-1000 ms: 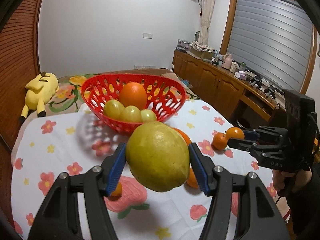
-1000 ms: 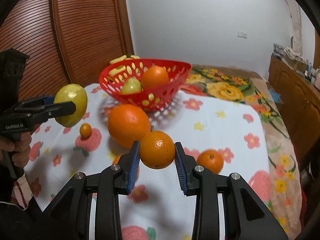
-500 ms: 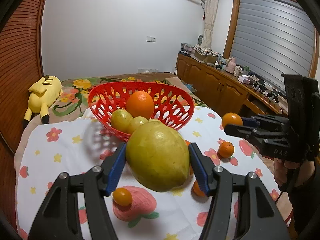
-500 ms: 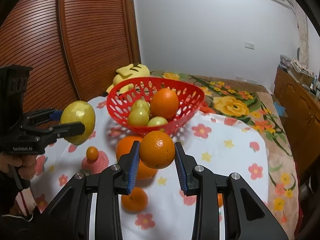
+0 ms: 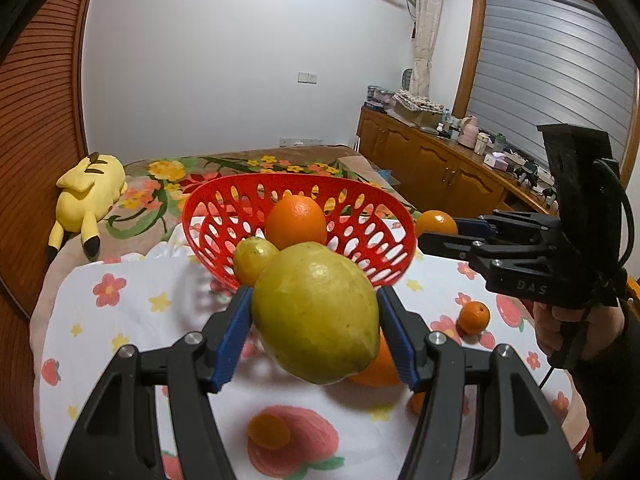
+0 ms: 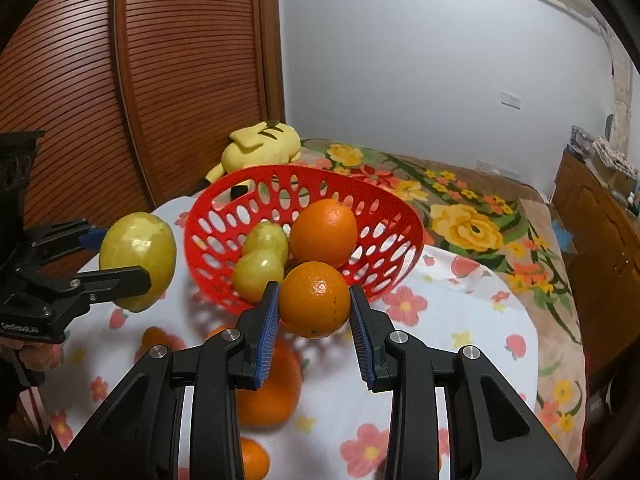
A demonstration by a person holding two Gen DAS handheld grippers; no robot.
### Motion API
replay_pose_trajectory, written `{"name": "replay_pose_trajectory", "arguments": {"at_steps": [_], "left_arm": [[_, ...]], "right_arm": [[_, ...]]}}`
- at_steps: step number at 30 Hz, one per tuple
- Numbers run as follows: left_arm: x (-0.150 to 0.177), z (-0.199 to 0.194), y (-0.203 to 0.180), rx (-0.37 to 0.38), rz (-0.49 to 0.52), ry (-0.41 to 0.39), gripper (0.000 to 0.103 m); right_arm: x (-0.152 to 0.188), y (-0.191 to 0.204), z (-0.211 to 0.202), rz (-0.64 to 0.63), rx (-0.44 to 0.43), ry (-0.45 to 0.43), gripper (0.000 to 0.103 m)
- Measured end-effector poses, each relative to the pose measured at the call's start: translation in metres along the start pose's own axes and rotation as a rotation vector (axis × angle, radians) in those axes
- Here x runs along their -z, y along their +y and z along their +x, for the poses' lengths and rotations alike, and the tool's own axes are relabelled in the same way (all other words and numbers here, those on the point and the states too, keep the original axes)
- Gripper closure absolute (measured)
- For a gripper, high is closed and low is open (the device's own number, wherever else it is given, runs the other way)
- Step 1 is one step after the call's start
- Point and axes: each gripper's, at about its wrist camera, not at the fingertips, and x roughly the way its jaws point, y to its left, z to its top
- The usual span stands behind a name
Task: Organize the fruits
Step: 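Carry the yellow pear and the tangerine over the red basket with both grippers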
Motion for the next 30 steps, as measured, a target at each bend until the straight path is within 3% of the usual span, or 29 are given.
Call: {"name": "replay_pose_trajectory", "arguments": {"at_steps": [15, 30], "left_arm": [[-0.019, 0.034, 0.007, 0.007, 0.007, 0.020, 0.042], [-0.024, 0.054, 0.014, 0.001, 0.002, 0.036, 0.042]], "right_arm": [[-0.011, -0.012, 0.045, -0.029, -0.022, 0.055, 0.069], [-0.012, -0.013, 0.047, -0.046, -0.029, 0.049, 0.067]]}}
